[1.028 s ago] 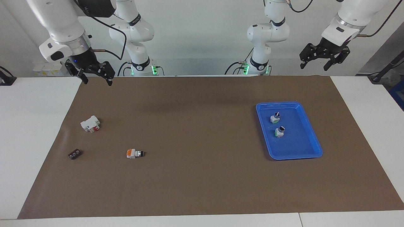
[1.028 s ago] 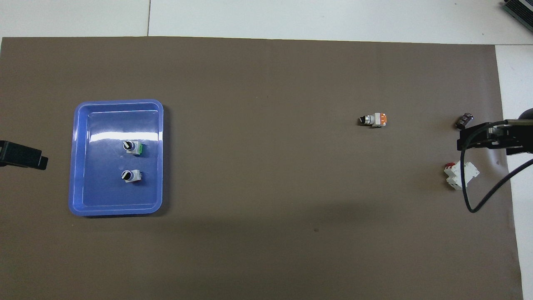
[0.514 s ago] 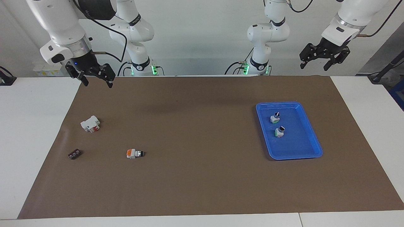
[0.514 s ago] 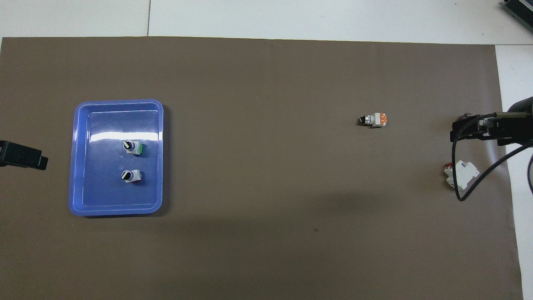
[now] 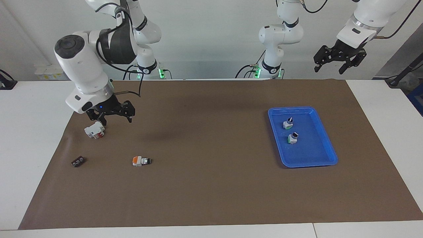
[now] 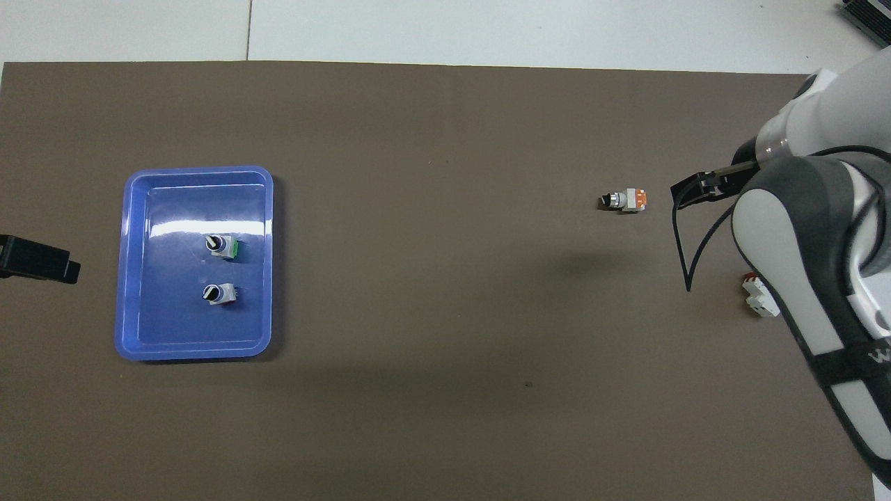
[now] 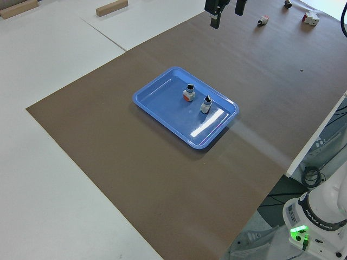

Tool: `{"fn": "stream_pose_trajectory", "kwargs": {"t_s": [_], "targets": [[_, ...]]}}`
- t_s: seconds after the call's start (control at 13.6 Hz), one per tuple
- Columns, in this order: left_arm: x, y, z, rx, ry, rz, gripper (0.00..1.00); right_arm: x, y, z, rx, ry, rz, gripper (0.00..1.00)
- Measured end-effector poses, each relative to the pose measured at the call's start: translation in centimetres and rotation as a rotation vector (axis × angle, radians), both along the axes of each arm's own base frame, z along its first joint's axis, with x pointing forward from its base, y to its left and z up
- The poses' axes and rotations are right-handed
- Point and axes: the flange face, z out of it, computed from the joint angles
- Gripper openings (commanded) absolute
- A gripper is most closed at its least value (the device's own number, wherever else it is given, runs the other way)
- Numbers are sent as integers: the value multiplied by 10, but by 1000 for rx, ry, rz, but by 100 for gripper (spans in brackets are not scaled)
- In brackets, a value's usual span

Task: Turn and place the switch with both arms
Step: 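Reach the right gripper to the white-orange switch and grasp it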

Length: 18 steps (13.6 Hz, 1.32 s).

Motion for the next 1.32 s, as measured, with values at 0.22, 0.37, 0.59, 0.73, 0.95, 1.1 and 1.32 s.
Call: {"fn": "stream_pose_trajectory", "kwargs": {"t_s": [0.22, 0.37, 0.59, 0.73, 0.95, 1.1, 1.32], "targets": [[0, 0, 0, 0, 0, 0, 100, 18, 12, -41, 9, 0, 264, 100], [0, 0, 0, 0, 0, 0, 100, 22, 13, -62, 10, -10, 519, 100], [0, 0, 0, 0, 0, 0, 100, 22, 13, -91, -16, -81, 874, 100], [0, 0, 0, 0, 0, 0, 100, 16, 15, -115, -30, -92, 1087, 100], [0, 0, 0, 0, 0, 0, 100, 6, 17, -143, -56, -110, 1340, 100], [0, 0, 0, 0, 0, 0, 100, 4, 14, -154, -67, -115, 1411, 99], [0, 0, 0, 0, 0, 0, 100, 12, 10, -172, -90, -144, 1437, 92]]}}
